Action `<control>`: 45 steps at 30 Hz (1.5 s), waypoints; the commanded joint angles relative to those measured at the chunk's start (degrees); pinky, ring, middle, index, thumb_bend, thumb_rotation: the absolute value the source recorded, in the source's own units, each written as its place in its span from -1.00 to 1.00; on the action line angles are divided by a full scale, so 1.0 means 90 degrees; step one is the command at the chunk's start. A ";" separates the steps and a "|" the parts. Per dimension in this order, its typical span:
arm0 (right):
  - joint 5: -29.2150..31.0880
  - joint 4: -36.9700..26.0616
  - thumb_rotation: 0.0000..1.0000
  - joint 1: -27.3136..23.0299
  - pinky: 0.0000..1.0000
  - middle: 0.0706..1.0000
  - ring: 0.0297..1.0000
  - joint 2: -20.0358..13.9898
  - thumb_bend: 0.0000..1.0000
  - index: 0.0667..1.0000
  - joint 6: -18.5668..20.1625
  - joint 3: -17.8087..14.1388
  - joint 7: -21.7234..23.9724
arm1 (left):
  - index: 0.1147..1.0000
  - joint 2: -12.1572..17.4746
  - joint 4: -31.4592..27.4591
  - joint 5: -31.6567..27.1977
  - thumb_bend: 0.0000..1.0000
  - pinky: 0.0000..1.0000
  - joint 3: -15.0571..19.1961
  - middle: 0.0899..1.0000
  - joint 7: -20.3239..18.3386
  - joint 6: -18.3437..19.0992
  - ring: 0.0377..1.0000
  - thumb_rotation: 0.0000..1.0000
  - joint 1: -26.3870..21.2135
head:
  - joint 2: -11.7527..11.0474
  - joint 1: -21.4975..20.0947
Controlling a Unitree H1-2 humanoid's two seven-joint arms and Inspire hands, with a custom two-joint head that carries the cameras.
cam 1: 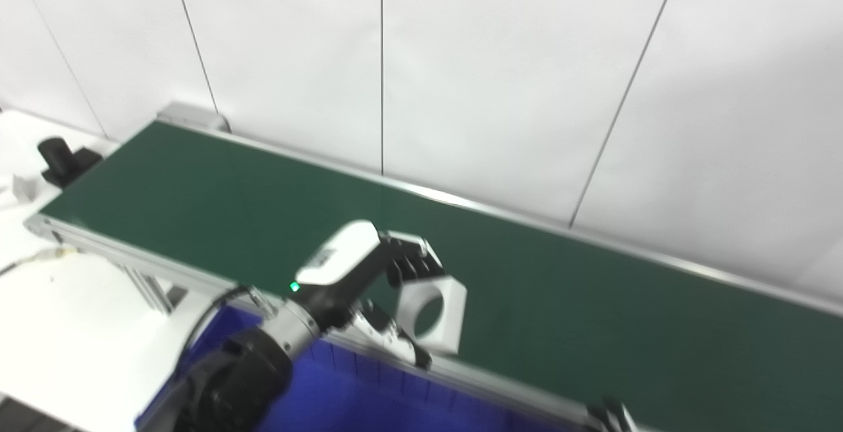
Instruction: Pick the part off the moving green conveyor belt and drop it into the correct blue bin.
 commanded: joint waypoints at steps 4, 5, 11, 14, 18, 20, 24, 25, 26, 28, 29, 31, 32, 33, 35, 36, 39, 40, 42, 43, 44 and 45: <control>0.0396 -0.0561 0.72 0.0022 0.55 0.71 0.66 -0.0037 0.23 0.83 0.0350 -0.0184 0.0068 | -0.09 -0.0104 -0.0140 -0.0262 0.00 -0.31 0.0171 -0.17 0.0194 -0.0343 -0.25 -1.00 0.0534 | 0.0244 -0.0111; 0.0419 -0.0600 0.72 0.0027 0.54 0.70 0.64 -0.0048 0.25 0.82 0.0393 -0.0206 0.0073 | -0.09 -0.0126 -0.0121 -0.0306 0.00 -0.32 0.0192 -0.17 0.0212 -0.0384 -0.26 -1.00 0.0620 | 0.0244 -0.0111; 0.0651 -0.0828 0.74 0.0066 0.53 0.69 0.63 -0.0100 0.26 0.79 0.0637 -0.0375 0.0134 | -0.09 -0.0190 0.0053 -0.0334 0.00 -0.31 0.0294 -0.18 0.0303 -0.0556 -0.25 -1.00 0.1206 | 0.0551 -0.0058; 0.0794 -0.0921 0.76 0.0093 0.53 0.70 0.65 -0.0134 0.22 0.80 0.0713 -0.0432 0.0182 | -0.10 -0.0231 0.0166 -0.0350 0.00 -0.26 0.0290 -0.17 0.0280 -0.0552 -0.23 -1.00 0.1384 | 0.0673 -0.0052; 0.1035 -0.1005 0.75 0.0127 0.54 0.71 0.66 -0.0170 0.16 0.80 0.0767 -0.0513 0.0216 | -0.11 -0.0251 0.0391 -0.0218 0.01 -0.20 0.0223 -0.16 0.0275 -0.0620 -0.20 -1.00 0.1544 | 0.0761 -0.0039; 0.1138 -0.1032 0.77 0.0153 0.54 0.70 0.66 -0.0184 0.16 0.79 0.0787 -0.0561 0.0212 | -0.12 -0.0269 0.0570 -0.0140 0.01 -0.14 0.0168 -0.15 0.0272 -0.0602 -0.18 -1.00 0.1637 | 0.0803 -0.0049; 0.1197 -0.1020 0.85 0.0175 0.53 0.70 0.65 -0.0194 0.18 0.79 0.0761 -0.0628 0.0207 | -0.10 -0.0297 0.1089 0.0046 0.01 -0.17 0.0030 -0.15 0.0438 -0.0865 -0.21 -1.00 0.1724 | 0.0821 -0.0037; 0.1214 -0.1048 0.85 0.0183 0.53 0.69 0.64 -0.0188 0.19 0.79 0.0798 -0.0641 0.0200 | -0.09 -0.0305 0.1278 0.0179 0.00 -0.21 -0.0033 -0.16 0.0511 -0.0924 -0.24 -1.00 0.1727 | 0.0853 -0.0048; 0.1223 -0.1069 0.85 0.0189 0.52 0.69 0.64 -0.0184 0.20 0.79 0.0826 -0.0650 0.0196 | -0.08 -0.0310 0.1399 0.0275 0.00 -0.23 -0.0075 -0.16 0.0564 -0.0963 -0.25 -1.00 0.1728 | 0.0853 -0.0048; 0.1228 -0.1084 0.85 0.0194 0.52 0.68 0.64 -0.0191 0.20 0.79 0.0830 -0.0657 0.0204 | -0.07 -0.0329 0.1664 0.0474 0.00 -0.24 -0.0161 -0.17 0.0693 -0.1021 -0.27 -1.00 0.1709 | 0.0861 -0.0028; 0.1237 -0.1086 0.86 0.0193 0.52 0.68 0.64 -0.0191 0.20 0.79 0.0834 -0.0656 0.0210 | -0.07 -0.0331 0.1800 0.0560 0.00 -0.24 -0.0204 -0.17 0.0763 -0.1052 -0.27 -1.00 0.1688 | 0.0856 -0.0024; 0.1249 -0.1098 0.86 0.0195 0.52 0.68 0.64 -0.0185 0.20 0.79 0.0850 -0.0651 0.0213 | -0.07 -0.0319 0.1988 0.0661 0.00 -0.25 -0.0263 -0.18 0.0873 -0.1115 -0.28 -1.00 0.1652 | 0.0848 -0.0024; 0.1250 -0.1105 0.86 0.0197 0.52 0.68 0.64 -0.0181 0.20 0.79 0.0858 -0.0648 0.0213 | -0.07 -0.0312 0.2055 0.0689 0.00 -0.25 -0.0282 -0.18 0.0916 -0.1147 -0.28 -1.00 0.1639 | 0.0848 -0.0024; 0.1232 -0.1120 0.86 0.0197 0.52 0.68 0.64 -0.0170 0.21 0.79 0.0876 -0.0645 0.0201 | -0.07 -0.0313 0.2244 0.0728 0.00 -0.26 -0.0308 -0.18 0.0969 -0.1169 -0.28 -1.00 0.1584 | 0.0849 -0.0040; 0.1203 -0.1135 0.85 0.0194 0.52 0.67 0.63 -0.0150 0.23 0.78 0.0899 -0.0638 0.0184 | -0.07 -0.0312 0.2510 0.0778 0.00 -0.26 -0.0331 -0.17 0.1045 -0.1221 -0.28 -1.00 0.1503 | 0.0845 -0.0048; 0.1196 -0.1137 0.85 0.0195 0.52 0.67 0.63 -0.0143 0.23 0.78 0.0905 -0.0636 0.0179 | -0.07 -0.0308 0.2610 0.0805 0.00 -0.27 -0.0341 -0.16 0.1071 -0.1222 -0.28 -1.00 0.1467 | 0.0842 -0.0052; 0.1208 -0.1131 0.83 0.0197 0.52 0.67 0.63 -0.0116 0.24 0.77 0.0889 -0.0629 0.0180 | -0.07 -0.0284 0.2832 0.0873 0.00 -0.28 -0.0364 -0.18 0.1142 -0.1258 -0.29 -1.00 0.1381 | 0.0831 -0.0065; 0.1209 -0.1126 0.83 0.0195 0.51 0.67 0.63 -0.0106 0.23 0.78 0.0875 -0.0624 0.0183 | -0.07 -0.0275 0.2893 0.0893 0.00 -0.28 -0.0368 -0.17 0.1169 -0.1275 -0.29 -1.00 0.1360 | 0.0826 -0.0078; 0.1184 -0.1112 0.83 0.0195 0.51 0.67 0.62 -0.0092 0.23 0.77 0.0852 -0.0617 0.0178 | -0.07 -0.0241 0.3037 0.0986 0.00 -0.28 -0.0394 -0.17 0.1300 -0.1362 -0.29 -1.00 0.1313 | 0.0815 -0.0098; 0.1180 -0.1096 0.84 0.0194 0.51 0.67 0.63 -0.0089 0.23 0.77 0.0831 -0.0614 0.0181 | -0.07 -0.0236 0.3108 0.1018 0.00 -0.28 -0.0398 -0.17 0.1376 -0.1405 -0.29 -1.00 0.1291 | 0.0813 -0.0099; 0.1178 -0.1085 0.84 0.0195 0.51 0.67 0.63 -0.0083 0.24 0.77 0.0817 -0.0608 0.0184 | -0.07 -0.0235 0.3158 0.1040 0.00 -0.27 -0.0394 -0.17 0.1426 -0.1427 -0.28 -1.00 0.1277 | 0.0804 -0.0114; 0.1171 -0.1087 0.84 0.0198 0.51 0.67 0.63 -0.0075 0.24 0.77 0.0818 -0.0602 0.0183 | -0.08 -0.0242 0.3215 0.1064 0.00 -0.26 -0.0390 -0.16 0.1501 -0.1464 -0.28 -1.00 0.1262 | 0.0803 -0.0119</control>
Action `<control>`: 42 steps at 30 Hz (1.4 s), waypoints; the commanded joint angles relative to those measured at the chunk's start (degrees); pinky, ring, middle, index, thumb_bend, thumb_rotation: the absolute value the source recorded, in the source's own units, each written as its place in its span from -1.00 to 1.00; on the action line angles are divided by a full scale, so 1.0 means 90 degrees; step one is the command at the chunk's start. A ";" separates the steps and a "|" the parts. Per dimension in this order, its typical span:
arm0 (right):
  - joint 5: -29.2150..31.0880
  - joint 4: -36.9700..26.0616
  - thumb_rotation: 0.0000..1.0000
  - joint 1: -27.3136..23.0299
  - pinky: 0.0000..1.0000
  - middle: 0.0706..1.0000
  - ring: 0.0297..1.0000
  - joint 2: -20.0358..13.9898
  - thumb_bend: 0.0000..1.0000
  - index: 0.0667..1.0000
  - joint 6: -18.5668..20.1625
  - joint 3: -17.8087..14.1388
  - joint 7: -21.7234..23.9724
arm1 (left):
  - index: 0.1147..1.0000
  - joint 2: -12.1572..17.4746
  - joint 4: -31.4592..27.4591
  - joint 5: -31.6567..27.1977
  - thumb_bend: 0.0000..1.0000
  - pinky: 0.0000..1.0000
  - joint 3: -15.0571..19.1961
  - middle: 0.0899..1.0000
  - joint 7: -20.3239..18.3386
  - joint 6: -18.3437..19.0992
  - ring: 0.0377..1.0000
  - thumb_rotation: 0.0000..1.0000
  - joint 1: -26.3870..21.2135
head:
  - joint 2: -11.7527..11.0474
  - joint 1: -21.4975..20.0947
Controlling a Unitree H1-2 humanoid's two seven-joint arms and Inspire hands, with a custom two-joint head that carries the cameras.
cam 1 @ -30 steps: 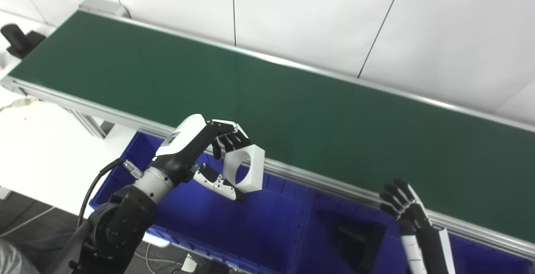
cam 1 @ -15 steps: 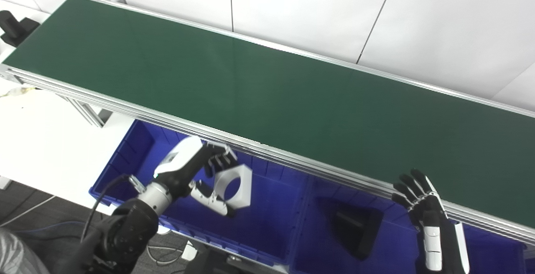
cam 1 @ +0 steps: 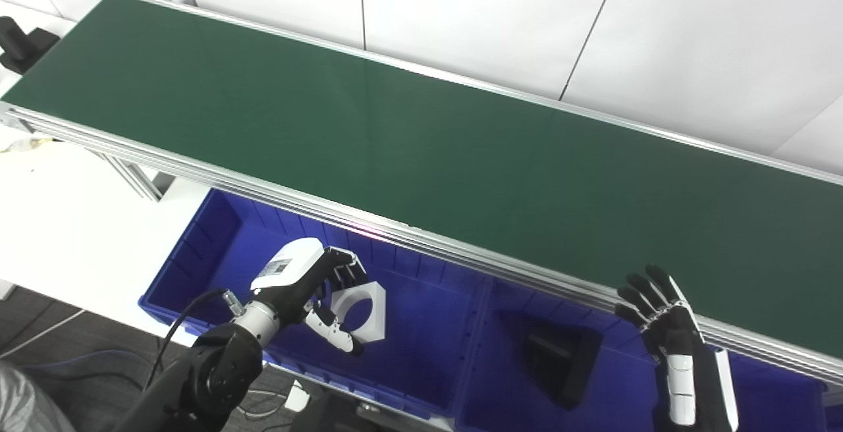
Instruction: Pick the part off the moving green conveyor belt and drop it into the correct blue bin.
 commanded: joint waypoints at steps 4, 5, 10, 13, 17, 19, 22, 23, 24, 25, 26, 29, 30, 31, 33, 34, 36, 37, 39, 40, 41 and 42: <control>0.0004 -0.0209 0.83 0.0004 0.51 0.67 0.63 0.0054 0.24 0.78 -0.0089 0.0031 0.0049 | -0.09 0.0081 0.0020 0.0143 0.00 -0.22 0.0003 -0.12 0.0436 -0.0255 -0.25 -1.00 -0.0073 | -0.0031 -0.0056; 0.0001 -0.0216 0.82 0.0012 0.51 0.67 0.63 0.0066 0.23 0.78 -0.0091 0.0034 0.0042 | -0.09 0.0066 -0.0004 0.0151 0.00 -0.21 0.0006 -0.12 0.0419 -0.0188 -0.24 -1.00 -0.0072 | -0.0037 -0.0061; -0.0067 -0.0228 0.82 0.0042 0.50 0.67 0.63 0.0086 0.22 0.79 -0.0123 0.0054 0.0036 | -0.05 0.0017 -0.0224 0.0356 0.00 -0.10 0.0003 -0.08 0.0342 0.0135 -0.23 -1.00 -0.0027 | -0.0067 -0.0069; -0.0078 -0.0201 0.82 0.0042 0.51 0.68 0.64 0.0092 0.22 0.79 -0.0161 0.0058 0.0044 | 0.19 0.0061 -0.0463 0.0638 0.33 0.19 -0.0061 0.18 0.0204 0.0358 0.11 -1.00 0.0004 | -0.0078 -0.0066; -0.0072 -0.0214 0.78 0.0056 0.51 0.68 0.64 0.0114 0.19 0.79 -0.0167 0.0068 0.0045 | 0.68 0.0049 -0.0807 0.0769 0.72 0.40 -0.0082 0.69 -0.0061 0.0668 0.57 -1.00 0.0055 | -0.0092 -0.0093; -0.0074 -0.0213 0.77 0.0064 0.52 0.68 0.64 0.0111 0.20 0.79 -0.0166 0.0074 0.0052 | 0.75 0.0039 -0.0911 0.0809 0.78 0.43 -0.0086 0.78 -0.0133 0.0758 0.63 -1.00 0.0078 | -0.0107 -0.0113; -0.0093 -0.0209 0.77 0.0069 0.52 0.68 0.64 0.0117 0.19 0.79 -0.0178 0.0077 0.0048 | 0.85 0.0037 -0.1041 0.0918 0.84 0.42 -0.0112 0.86 -0.0204 0.0884 0.68 -1.00 0.0095 | -0.0120 -0.0132; -0.0082 -0.0204 0.76 0.0067 0.52 0.68 0.64 0.0120 0.19 0.79 -0.0183 0.0078 0.0051 | 0.86 0.0036 -0.1070 0.0952 0.85 0.42 -0.0115 0.87 -0.0218 0.0902 0.66 -1.00 0.0098 | -0.0128 -0.0140; -0.0066 -0.0201 0.75 0.0067 0.52 0.68 0.65 0.0123 0.19 0.79 -0.0185 0.0078 0.0055 | 0.87 0.0030 -0.1112 0.0974 0.85 0.40 -0.0117 0.87 -0.0238 0.0926 0.65 -1.00 0.0103 | -0.0128 -0.0140; -0.0064 -0.0195 0.74 0.0064 0.52 0.68 0.65 0.0122 0.19 0.79 -0.0190 0.0078 0.0057 | 0.88 0.0030 -0.1164 0.0990 0.85 0.39 -0.0119 0.87 -0.0259 0.0950 0.64 -1.00 0.0110 | -0.0128 -0.0140; -0.0072 -0.0180 0.74 0.0063 0.52 0.68 0.65 0.0119 0.19 0.79 -0.0206 0.0076 0.0058 | 0.89 0.0035 -0.1229 0.1014 0.86 0.38 -0.0124 0.87 -0.0277 0.0962 0.63 -1.00 0.0121 | -0.0128 -0.0140; -0.0134 -0.0124 0.73 0.0044 0.52 0.68 0.64 0.0124 0.19 0.80 -0.0261 0.0078 0.0045 | 0.90 0.0051 -0.1438 0.1072 0.87 0.35 -0.0121 0.86 -0.0375 0.1006 0.61 -1.00 0.0149 | -0.0207 -0.0198; -0.0144 -0.0116 0.73 0.0040 0.52 0.68 0.64 0.0127 0.19 0.80 -0.0268 0.0080 0.0043 | 0.90 0.0052 -0.1479 0.1081 0.87 0.35 -0.0118 0.86 -0.0399 0.1018 0.61 -1.00 0.0153 | -0.0207 -0.0198; -0.0149 -0.0112 0.73 0.0035 0.51 0.68 0.64 0.0132 0.18 0.80 -0.0264 0.0085 0.0043 | 0.90 0.0043 -0.1649 0.1044 0.87 0.35 -0.0101 0.86 -0.0458 0.1034 0.61 -1.00 0.0183 | -0.0248 -0.0228; -0.0162 -0.0092 0.72 0.0027 0.52 0.68 0.64 0.0141 0.17 0.80 -0.0274 0.0095 0.0044 | 0.88 0.0017 -0.2039 0.0989 0.83 0.36 -0.0072 0.83 -0.0646 0.1131 0.61 -1.00 0.0236 | -0.0294 -0.0273; -0.0170 -0.0078 0.72 0.0022 0.52 0.68 0.64 0.0144 0.16 0.79 -0.0286 0.0100 0.0044 | 0.86 0.0002 -0.2227 0.0977 0.73 0.39 -0.0059 0.82 -0.0757 0.1197 0.62 -1.00 0.0257 | -0.0294 -0.0273; -0.0236 -0.0034 0.73 0.0016 0.52 0.67 0.64 0.0159 0.17 0.79 -0.0319 0.0109 0.0022 | 0.84 -0.0033 -0.2645 0.0782 0.62 0.41 -0.0001 0.79 -0.0959 0.1275 0.63 -1.00 0.0299 | -0.0345 -0.0343; -0.0282 -0.0006 0.73 0.0011 0.51 0.67 0.63 0.0172 0.19 0.79 -0.0342 0.0116 0.0008 | 0.82 -0.0064 -0.2882 0.0592 0.51 0.41 0.0047 0.77 -0.1012 0.1278 0.63 -1.00 0.0327 | -0.0396 -0.0433; -0.0365 0.0049 0.73 0.0002 0.50 0.67 0.63 0.0197 0.19 0.79 -0.0389 0.0133 -0.0011 | 0.81 -0.0133 -0.3241 0.0211 0.45 0.41 0.0140 0.75 -0.1051 0.1227 0.63 -1.00 0.0366 | -0.0473 -0.0555; -0.0400 0.0071 0.74 -0.0002 0.50 0.67 0.62 0.0207 0.21 0.78 -0.0410 0.0141 -0.0017 | 0.80 -0.0169 -0.3373 0.0038 0.37 0.39 0.0184 0.74 -0.1054 0.1186 0.64 -1.00 0.0380 | -0.0473 -0.0555; -0.0430 0.0108 0.75 -0.0008 0.50 0.67 0.62 0.0227 0.21 0.78 -0.0438 0.0153 -0.0026 | 0.79 -0.0191 -0.3475 -0.0151 0.35 0.38 0.0223 0.73 -0.1053 0.1118 0.65 -1.00 0.0380 | -0.0540 -0.0688; -0.0453 0.0135 0.75 -0.0011 0.50 0.67 0.62 0.0246 0.22 0.78 -0.0457 0.0164 -0.0031 | 0.79 -0.0222 -0.3595 -0.0366 0.30 0.38 0.0254 0.73 -0.1066 0.1069 0.66 -0.94 0.0373 | -0.0553 -0.0708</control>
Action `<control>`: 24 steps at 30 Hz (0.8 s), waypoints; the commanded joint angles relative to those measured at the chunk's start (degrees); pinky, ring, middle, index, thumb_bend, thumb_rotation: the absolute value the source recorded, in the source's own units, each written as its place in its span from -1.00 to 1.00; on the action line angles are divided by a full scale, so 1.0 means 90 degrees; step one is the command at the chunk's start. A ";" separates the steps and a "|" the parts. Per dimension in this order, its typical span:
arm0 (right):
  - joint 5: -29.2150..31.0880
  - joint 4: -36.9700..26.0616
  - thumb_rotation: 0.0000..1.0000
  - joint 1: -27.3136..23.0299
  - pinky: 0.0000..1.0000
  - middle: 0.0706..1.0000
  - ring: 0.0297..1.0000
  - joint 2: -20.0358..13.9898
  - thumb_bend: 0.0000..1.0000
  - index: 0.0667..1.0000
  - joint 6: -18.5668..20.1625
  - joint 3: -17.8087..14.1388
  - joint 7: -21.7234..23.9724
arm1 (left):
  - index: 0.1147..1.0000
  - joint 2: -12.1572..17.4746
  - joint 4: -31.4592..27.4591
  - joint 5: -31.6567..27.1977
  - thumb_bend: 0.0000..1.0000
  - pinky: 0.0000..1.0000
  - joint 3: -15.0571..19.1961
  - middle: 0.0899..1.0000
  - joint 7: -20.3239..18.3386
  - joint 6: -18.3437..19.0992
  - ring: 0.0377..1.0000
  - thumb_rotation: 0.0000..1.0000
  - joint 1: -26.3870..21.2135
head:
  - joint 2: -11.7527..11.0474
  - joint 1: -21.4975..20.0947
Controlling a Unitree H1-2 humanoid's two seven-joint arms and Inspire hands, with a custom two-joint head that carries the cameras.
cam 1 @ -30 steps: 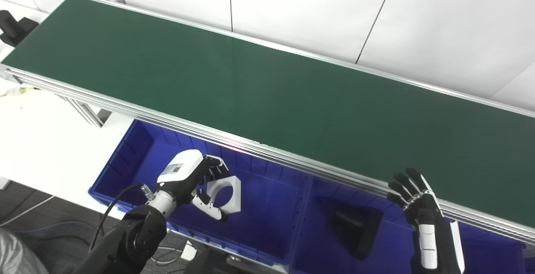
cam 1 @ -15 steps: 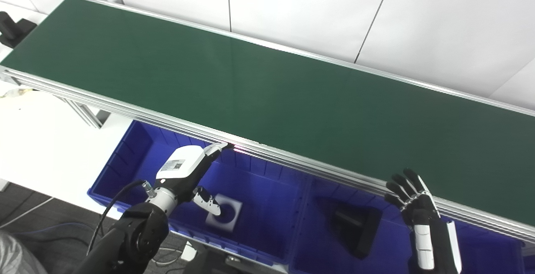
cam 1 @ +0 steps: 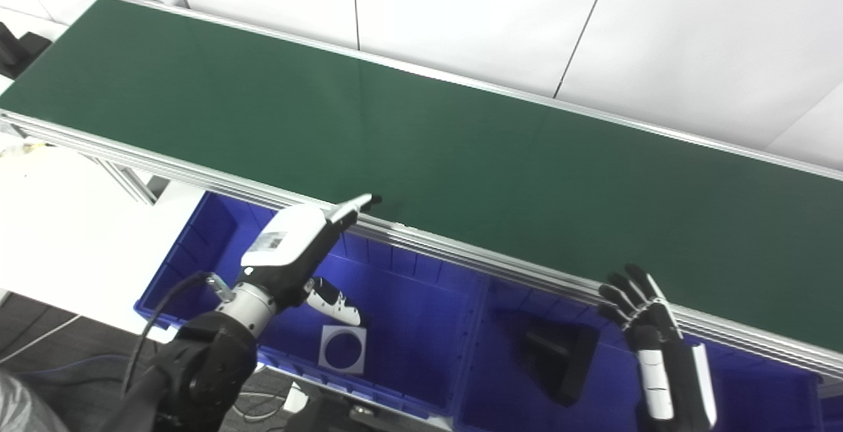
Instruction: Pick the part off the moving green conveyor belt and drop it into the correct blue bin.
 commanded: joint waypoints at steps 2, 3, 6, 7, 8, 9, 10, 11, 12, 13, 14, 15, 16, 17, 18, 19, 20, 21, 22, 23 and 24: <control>-0.0097 -0.0040 0.75 -0.0072 0.50 0.67 0.62 0.0097 0.23 0.77 -0.0471 0.0061 -0.0025 | 0.78 -0.0093 -0.0469 -0.0865 0.23 0.36 0.0106 0.71 0.0045 -0.0277 0.64 -0.62 -0.0048 | -0.0074 -0.0148; -0.0128 -0.0003 0.75 -0.0081 0.50 0.67 0.63 0.0118 0.23 0.77 -0.0497 0.0082 -0.0034 | 0.77 -0.0147 -0.0504 -0.1212 0.23 0.36 0.0117 0.70 0.0061 -0.0337 0.62 -0.51 -0.0088 | -0.0137 -0.0281; -0.0185 0.0078 0.75 -0.0099 0.50 0.68 0.63 0.0187 0.24 0.77 -0.0566 0.0135 -0.0048 | 0.71 -0.0318 -0.0303 -0.2187 0.34 0.43 0.0085 0.68 0.0121 -0.0687 0.60 -0.04 -0.0180 | -0.0213 -0.0431; -0.0212 0.0106 0.74 -0.0105 0.50 0.68 0.63 0.0219 0.24 0.77 -0.0583 0.0157 -0.0059 | 0.70 -0.0383 -0.0135 -0.2530 0.37 0.43 0.0058 0.68 0.0126 -0.0888 0.59 0.05 -0.0207 | -0.0271 -0.0557; -0.0232 0.0125 0.74 -0.0109 0.50 0.67 0.62 0.0241 0.24 0.76 -0.0595 0.0170 -0.0066 | 0.70 -0.0422 -0.0018 -0.2756 0.41 0.41 0.0044 0.67 0.0126 -0.1032 0.58 0.16 -0.0223 | -0.0271 -0.0557; -0.0298 0.0142 0.74 -0.0110 0.50 0.67 0.62 0.0268 0.24 0.76 -0.0594 0.0195 -0.0081 | 0.69 -0.0477 0.0188 -0.3010 0.43 0.40 -0.0038 0.66 0.0067 -0.1199 0.57 0.21 -0.0253 | -0.0317 -0.0695; -0.0349 0.0156 0.74 -0.0111 0.50 0.66 0.61 0.0289 0.25 0.76 -0.0595 0.0213 -0.0095 | 0.70 -0.0510 0.0338 -0.3191 0.41 0.42 -0.0095 0.66 0.0024 -0.1326 0.58 0.32 -0.0274 | -0.0325 -0.0719; -0.0432 0.0172 0.75 -0.0108 0.50 0.66 0.61 0.0306 0.26 0.76 -0.0596 0.0243 -0.0111 | 0.70 -0.0562 0.0581 -0.3333 0.40 0.43 -0.0204 0.66 -0.0018 -0.1527 0.58 0.36 -0.0317 | -0.0367 -0.0837; -0.0490 0.0183 0.74 -0.0107 0.50 0.67 0.62 0.0318 0.28 0.76 -0.0596 0.0264 -0.0122 | 0.69 -0.0591 0.0752 -0.3426 0.41 0.44 -0.0281 0.65 -0.0039 -0.1681 0.58 0.42 -0.0348 | -0.0367 -0.0837; -0.0542 0.0208 0.73 -0.0105 0.50 0.67 0.62 0.0342 0.31 0.77 -0.0604 0.0290 -0.0134 | 0.67 -0.0610 0.0942 -0.3485 0.46 0.45 -0.0346 0.63 -0.0051 -0.1843 0.57 0.50 -0.0389 | -0.0437 -0.1034; -0.0577 0.0225 0.72 -0.0105 0.50 0.68 0.62 0.0359 0.31 0.77 -0.0610 0.0307 -0.0143 | 0.67 -0.0615 0.1069 -0.3526 0.46 0.46 -0.0392 0.63 -0.0050 -0.1955 0.58 0.51 -0.0417 | -0.0437 -0.1034; -0.0612 0.0241 0.72 -0.0095 0.50 0.68 0.62 0.0394 0.33 0.77 -0.0617 0.0335 -0.0158 | 0.67 -0.0631 0.1267 -0.3607 0.47 0.47 -0.0459 0.63 -0.0078 -0.2071 0.58 0.53 -0.0488 | -0.0489 -0.1314; -0.0636 0.0252 0.72 -0.0088 0.50 0.68 0.63 0.0418 0.37 0.77 -0.0623 0.0355 -0.0170 | 0.67 -0.0641 0.1406 -0.3665 0.49 0.48 -0.0509 0.63 -0.0095 -0.2155 0.59 0.57 -0.0540 | -0.0489 -0.1314; -0.0676 0.0271 0.72 -0.0076 0.50 0.68 0.63 0.0448 0.38 0.77 -0.0644 0.0382 -0.0189 | 0.67 -0.0672 0.1630 -0.3739 0.49 0.48 -0.0576 0.63 -0.0134 -0.2211 0.59 0.57 -0.0636 | -0.0533 -0.1562; -0.0705 0.0285 0.71 -0.0068 0.50 0.68 0.62 0.0466 0.41 0.77 -0.0660 0.0403 -0.0206 | 0.67 -0.0692 0.1786 -0.3789 0.53 0.50 -0.0622 0.64 -0.0157 -0.2253 0.59 0.57 -0.0702 | -0.0533 -0.1562; -0.0730 0.0324 0.71 -0.0060 0.50 0.68 0.62 0.0491 0.43 0.77 -0.0702 0.0432 -0.0226 | 0.67 -0.0719 0.1989 -0.3839 0.55 0.51 -0.0659 0.64 -0.0168 -0.2323 0.60 0.57 -0.0770 | -0.0602 -0.1843; -0.0746 0.0352 0.70 -0.0056 0.49 0.68 0.62 0.0507 0.45 0.77 -0.0731 0.0453 -0.0243 | 0.67 -0.0735 0.2126 -0.3873 0.56 0.50 -0.0685 0.64 -0.0171 -0.2377 0.59 0.57 -0.0814 | -0.0602 -0.1843; -0.0800 0.0391 0.70 -0.0050 0.49 0.68 0.62 0.0531 0.46 0.77 -0.0771 0.0487 -0.0275 | 0.67 -0.0756 0.2336 -0.3950 0.57 0.50 -0.0703 0.64 -0.0182 -0.2446 0.59 0.57 -0.0862 | -0.0653 -0.2062; -0.0840 0.0418 0.68 -0.0047 0.47 0.67 0.61 0.0545 0.45 0.76 -0.0799 0.0512 -0.0302 | 0.67 -0.0767 0.2481 -0.4008 0.61 0.51 -0.0718 0.64 -0.0187 -0.2495 0.59 0.60 -0.0896 | -0.0653 -0.2062; -0.0894 0.0448 0.67 -0.0034 0.47 0.67 0.61 0.0561 0.45 0.76 -0.0836 0.0545 -0.0331 | 0.67 -0.0777 0.2650 -0.4157 0.62 0.51 -0.0723 0.64 -0.0223 -0.2548 0.59 0.62 -0.0920 | -0.0723 -0.2283; -0.0930 0.0469 0.66 -0.0025 0.46 0.68 0.62 0.0570 0.42 0.76 -0.0864 0.0569 -0.0354 | 0.67 -0.0782 0.2765 -0.4265 0.66 0.52 -0.0726 0.64 -0.0249 -0.2592 0.60 0.63 -0.0936 | -0.0723 -0.2283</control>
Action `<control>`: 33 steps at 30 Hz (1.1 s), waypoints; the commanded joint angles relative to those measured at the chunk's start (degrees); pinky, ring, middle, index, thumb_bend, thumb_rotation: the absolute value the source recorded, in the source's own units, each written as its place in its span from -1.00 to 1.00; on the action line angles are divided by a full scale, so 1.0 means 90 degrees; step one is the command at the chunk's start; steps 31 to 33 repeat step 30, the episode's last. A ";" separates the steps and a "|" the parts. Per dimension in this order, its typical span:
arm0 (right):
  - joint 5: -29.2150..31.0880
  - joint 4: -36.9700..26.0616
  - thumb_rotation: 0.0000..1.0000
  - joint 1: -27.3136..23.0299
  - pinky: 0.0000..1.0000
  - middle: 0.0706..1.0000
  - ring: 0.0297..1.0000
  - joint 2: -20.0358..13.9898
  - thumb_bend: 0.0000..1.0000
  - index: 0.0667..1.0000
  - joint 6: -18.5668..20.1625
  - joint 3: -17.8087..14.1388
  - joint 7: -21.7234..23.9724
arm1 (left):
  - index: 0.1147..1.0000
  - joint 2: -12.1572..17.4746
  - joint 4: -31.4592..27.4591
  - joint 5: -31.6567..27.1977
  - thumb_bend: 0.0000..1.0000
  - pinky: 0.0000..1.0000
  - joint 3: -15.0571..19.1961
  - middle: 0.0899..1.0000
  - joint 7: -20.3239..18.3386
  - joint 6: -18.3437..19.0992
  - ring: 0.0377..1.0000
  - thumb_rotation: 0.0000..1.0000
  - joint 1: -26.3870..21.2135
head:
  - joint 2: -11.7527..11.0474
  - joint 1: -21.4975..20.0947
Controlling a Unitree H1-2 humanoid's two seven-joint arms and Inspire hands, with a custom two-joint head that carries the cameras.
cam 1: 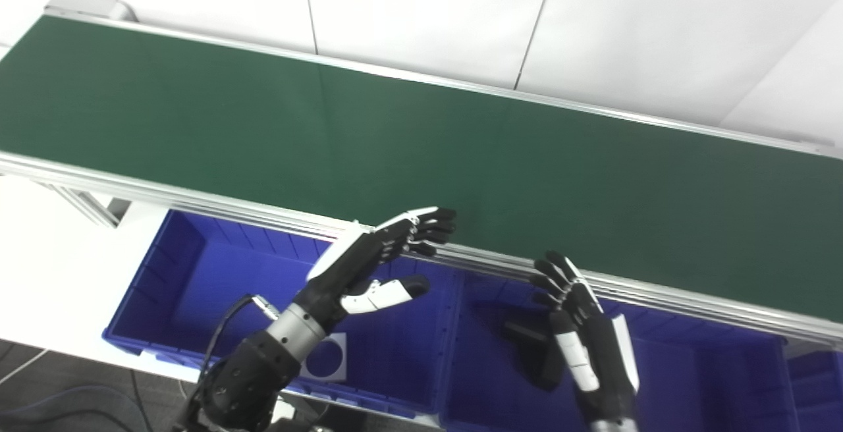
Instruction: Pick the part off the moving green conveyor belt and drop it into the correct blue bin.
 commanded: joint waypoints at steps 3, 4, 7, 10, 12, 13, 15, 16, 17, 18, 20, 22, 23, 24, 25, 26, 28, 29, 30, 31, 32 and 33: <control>-0.0148 0.0009 0.65 0.0037 0.46 0.68 0.63 0.0127 0.40 0.75 -0.0443 0.0094 -0.0137 | 0.67 0.0013 0.0470 -0.0574 0.72 0.54 0.0047 0.63 -0.0211 -0.0527 0.61 0.62 -0.0120 | -0.0012 -0.0310; -0.0160 0.0028 0.65 0.0038 0.47 0.68 0.64 0.0146 0.42 0.76 -0.0442 0.0104 -0.0151 | 0.65 0.0018 0.0607 -0.0683 0.81 0.57 0.0069 0.62 -0.0258 -0.0566 0.61 0.56 -0.0144 | -0.0012 -0.0310; -0.0265 0.0093 0.67 0.0010 0.48 0.68 0.64 0.0217 0.42 0.76 -0.0427 0.0146 -0.0220 | 0.65 0.0055 0.1112 -0.1156 0.92 0.61 0.0204 0.64 -0.0462 -0.0639 0.64 0.41 -0.0250 | 0.0005 -0.0617; -0.0363 0.0161 0.67 -0.0041 0.49 0.68 0.64 0.0284 0.42 0.76 -0.0407 0.0213 -0.0286 | 0.66 0.0139 0.1340 -0.1486 0.95 0.63 0.0360 0.65 -0.0661 -0.0704 0.66 0.28 -0.0322 | 0.0090 -0.0978; -0.0405 0.0174 0.67 -0.0075 0.51 0.69 0.65 0.0331 0.43 0.77 -0.0334 0.0254 -0.0314 | 0.67 0.0175 0.1412 -0.1588 0.96 0.64 0.0457 0.64 -0.0737 -0.0734 0.67 0.24 -0.0340 | 0.0106 -0.1091; -0.0426 0.0180 0.67 -0.0095 0.52 0.69 0.65 0.0352 0.43 0.77 -0.0297 0.0270 -0.0326 | 0.67 0.0191 0.1467 -0.1641 0.97 0.64 0.0499 0.64 -0.0778 -0.0766 0.67 0.21 -0.0350 | 0.0120 -0.1131; -0.0461 0.0191 0.67 -0.0123 0.51 0.70 0.65 0.0378 0.44 0.78 -0.0256 0.0288 -0.0346 | 0.68 0.0199 0.1546 -0.1696 0.97 0.66 0.0558 0.65 -0.0835 -0.0818 0.68 0.17 -0.0365 | 0.0126 -0.1154; -0.0488 0.0194 0.67 -0.0141 0.51 0.70 0.65 0.0386 0.44 0.78 -0.0234 0.0293 -0.0353 | 0.68 0.0203 0.1615 -0.1736 0.97 0.66 0.0581 0.65 -0.0878 -0.0861 0.68 0.16 -0.0380 | 0.0137 -0.1155; -0.0506 0.0195 0.67 -0.0153 0.50 0.70 0.64 0.0390 0.44 0.78 -0.0221 0.0294 -0.0356 | 0.68 0.0202 0.1662 -0.1758 0.96 0.66 0.0598 0.66 -0.0911 -0.0889 0.68 0.14 -0.0391 | 0.0133 -0.1150; -0.0515 0.0207 0.68 -0.0163 0.50 0.70 0.64 0.0389 0.44 0.78 -0.0228 0.0289 -0.0357 | 0.68 0.0195 0.1712 -0.1777 0.96 0.66 0.0612 0.66 -0.0950 -0.0929 0.68 0.12 -0.0401 | 0.0114 -0.1128; -0.0518 0.0225 0.68 -0.0171 0.50 0.70 0.65 0.0379 0.44 0.79 -0.0257 0.0275 -0.0359 | 0.68 0.0178 0.1788 -0.1786 0.94 0.65 0.0625 0.67 -0.1006 -0.1006 0.68 0.08 -0.0420 | 0.0102 -0.1086; -0.0521 0.0229 0.68 -0.0168 0.49 0.70 0.64 0.0355 0.43 0.79 -0.0266 0.0256 -0.0363 | 0.67 0.0155 0.1839 -0.1769 0.93 0.66 0.0624 0.67 -0.1027 -0.1063 0.67 0.04 -0.0435 | 0.0097 -0.0993; -0.0525 0.0227 0.69 -0.0166 0.49 0.70 0.64 0.0345 0.43 0.78 -0.0260 0.0247 -0.0365 | 0.67 0.0143 0.1849 -0.1758 0.94 0.66 0.0625 0.66 -0.1030 -0.1074 0.67 0.02 -0.0438 | 0.0097 -0.0993; -0.0511 0.0214 0.70 -0.0161 0.49 0.69 0.64 0.0325 0.44 0.78 -0.0251 0.0238 -0.0352 | 0.66 0.0125 0.1861 -0.1753 0.94 0.65 0.0624 0.66 -0.1033 -0.1087 0.67 0.01 -0.0440 | 0.0094 -0.0883; -0.0494 0.0200 0.70 -0.0154 0.50 0.69 0.64 0.0305 0.44 0.78 -0.0247 0.0228 -0.0340 | 0.66 0.0108 0.1866 -0.1741 0.94 0.66 0.0620 0.66 -0.1031 -0.1100 0.67 0.01 -0.0439 | 0.0093 -0.0824; -0.0486 0.0182 0.70 -0.0146 0.51 0.69 0.64 0.0291 0.44 0.78 -0.0244 0.0222 -0.0332 | 0.65 0.0095 0.1863 -0.1728 0.94 0.65 0.0617 0.66 -0.1027 -0.1110 0.67 -0.01 -0.0435 | 0.0090 -0.0808; -0.0468 0.0162 0.70 -0.0135 0.50 0.69 0.64 0.0261 0.44 0.78 -0.0255 0.0212 -0.0322 | 0.65 0.0066 0.1859 -0.1688 0.93 0.65 0.0609 0.65 -0.1009 -0.1131 0.67 -0.01 -0.0426 | 0.0072 -0.0704; -0.0447 0.0161 0.70 -0.0131 0.50 0.69 0.64 0.0249 0.43 0.78 -0.0268 0.0205 -0.0320 | 0.65 0.0051 0.1866 -0.1625 0.93 0.65 0.0604 0.65 -0.0985 -0.1199 0.67 -0.01 -0.0422 | 0.0059 -0.0607; -0.0429 0.0163 0.69 -0.0129 0.50 0.69 0.64 0.0240 0.43 0.78 -0.0278 0.0201 -0.0320 | 0.65 0.0039 0.1873 -0.1578 0.91 0.64 0.0601 0.65 -0.0968 -0.1250 0.66 0.00 -0.0419 | 0.0057 -0.0588; -0.0429 0.0163 0.69 -0.0129 0.50 0.69 0.64 0.0240 0.43 0.78 -0.0278 0.0201 -0.0320 | 0.65 0.0039 0.1873 -0.1578 0.91 0.64 0.0601 0.65 -0.0968 -0.1250 0.66 0.00 -0.0419 | 0.0057 -0.0588; -0.0429 0.0163 0.69 -0.0129 0.50 0.69 0.64 0.0240 0.43 0.78 -0.0278 0.0201 -0.0320 | 0.65 0.0039 0.1873 -0.1578 0.91 0.64 0.0601 0.65 -0.0968 -0.1250 0.66 0.00 -0.0419 | 0.0057 -0.0588; -0.0429 0.0163 0.69 -0.0129 0.50 0.69 0.64 0.0240 0.43 0.78 -0.0278 0.0201 -0.0320 | 0.65 0.0039 0.1873 -0.1578 0.91 0.64 0.0601 0.65 -0.0968 -0.1250 0.66 0.00 -0.0419 | 0.0057 -0.0588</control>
